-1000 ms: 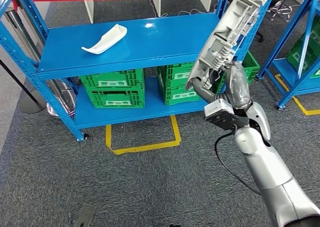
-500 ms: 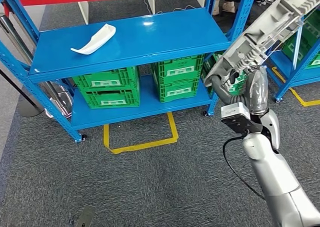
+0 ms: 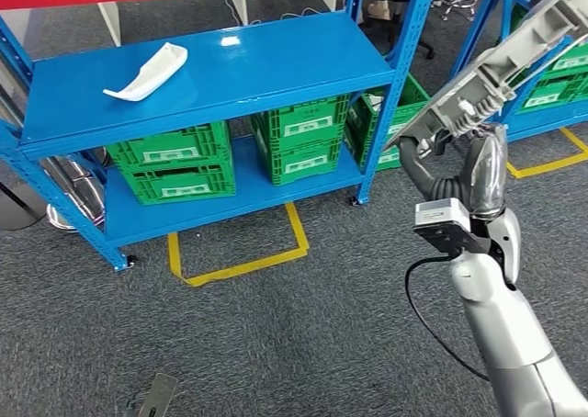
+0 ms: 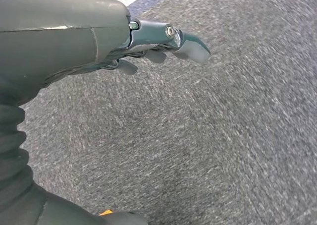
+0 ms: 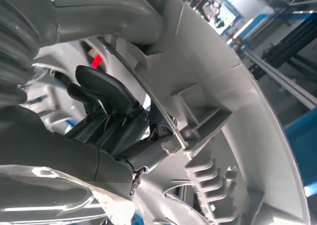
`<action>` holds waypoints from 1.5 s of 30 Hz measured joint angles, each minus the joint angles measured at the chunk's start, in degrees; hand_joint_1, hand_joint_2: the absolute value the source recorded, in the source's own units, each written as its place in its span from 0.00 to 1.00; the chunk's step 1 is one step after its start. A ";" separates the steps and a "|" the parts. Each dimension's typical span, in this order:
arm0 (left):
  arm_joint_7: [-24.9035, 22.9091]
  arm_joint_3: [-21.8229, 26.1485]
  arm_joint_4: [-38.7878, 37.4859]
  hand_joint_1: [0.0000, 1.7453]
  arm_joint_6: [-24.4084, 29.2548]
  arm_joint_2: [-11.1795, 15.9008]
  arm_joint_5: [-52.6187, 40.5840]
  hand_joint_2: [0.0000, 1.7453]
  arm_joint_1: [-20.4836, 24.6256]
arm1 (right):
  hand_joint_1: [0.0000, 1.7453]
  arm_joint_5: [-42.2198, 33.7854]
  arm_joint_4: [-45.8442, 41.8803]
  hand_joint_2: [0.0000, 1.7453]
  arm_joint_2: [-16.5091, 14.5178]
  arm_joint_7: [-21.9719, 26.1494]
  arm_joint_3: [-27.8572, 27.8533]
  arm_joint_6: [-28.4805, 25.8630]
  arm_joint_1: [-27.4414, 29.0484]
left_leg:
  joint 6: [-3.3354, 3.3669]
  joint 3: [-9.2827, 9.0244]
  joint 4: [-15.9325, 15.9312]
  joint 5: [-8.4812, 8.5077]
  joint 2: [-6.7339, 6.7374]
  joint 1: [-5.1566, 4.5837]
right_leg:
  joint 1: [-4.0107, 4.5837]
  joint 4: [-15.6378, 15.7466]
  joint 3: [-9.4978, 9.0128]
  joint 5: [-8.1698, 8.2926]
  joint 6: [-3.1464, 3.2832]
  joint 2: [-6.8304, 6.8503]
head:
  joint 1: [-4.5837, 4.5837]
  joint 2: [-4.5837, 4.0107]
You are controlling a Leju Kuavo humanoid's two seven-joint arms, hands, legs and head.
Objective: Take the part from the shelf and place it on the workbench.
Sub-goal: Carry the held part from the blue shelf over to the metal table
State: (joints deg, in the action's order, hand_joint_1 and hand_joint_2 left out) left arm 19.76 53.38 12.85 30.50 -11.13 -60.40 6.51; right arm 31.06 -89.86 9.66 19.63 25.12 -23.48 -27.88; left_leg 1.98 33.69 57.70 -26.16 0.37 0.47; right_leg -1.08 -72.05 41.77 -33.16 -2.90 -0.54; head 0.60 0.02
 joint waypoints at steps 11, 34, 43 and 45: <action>-0.35 -0.40 0.00 0.00 -0.04 -0.07 -0.27 1.00 0.41 | 1.00 0.54 -7.06 1.00 -0.02 1.99 -0.74 -3.38 3.36 | -1.83 0.36 1.53 -1.23 3.44 -0.55 | 0.58 14.14 -7.85 6.31 2.02 2.31 | -0.11 0.00; -0.35 -0.44 0.00 0.00 0.04 -0.02 -0.27 1.00 0.62 | 1.00 0.62 -10.52 1.00 -0.07 2.25 -0.68 -3.73 4.99 | -0.16 -1.06 -0.30 -0.70 2.38 0.17 | -0.05 2.96 -1.76 3.20 -0.48 0.91 | 0.27 0.00; -0.22 -0.39 0.00 0.00 0.03 0.08 0.50 1.00 0.68 | 1.00 0.68 -12.93 1.00 0.02 2.74 -0.46 -4.56 5.73 | -2.33 0.42 4.06 -3.96 2.57 -0.22 | 0.17 14.13 -7.67 6.48 2.23 1.59 | 0.27 0.00; -0.21 -0.39 0.00 0.00 0.01 0.10 0.51 1.00 0.48 | 1.00 0.67 -13.29 1.00 0.13 2.75 -0.54 -4.81 5.97 | -2.50 3.52 11.40 -7.48 0.61 -0.09 | 0.13 14.13 -7.66 6.56 2.61 0.47 | 0.22 0.00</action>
State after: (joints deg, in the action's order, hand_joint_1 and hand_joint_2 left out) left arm 19.55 52.98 12.85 30.51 -11.03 -59.89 6.99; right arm 31.74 -103.15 9.79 22.38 24.58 -28.29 -21.91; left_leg -0.52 37.21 69.10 -33.63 0.97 0.39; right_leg -0.95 -57.92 34.11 -26.60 -0.29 -0.06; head 0.81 0.02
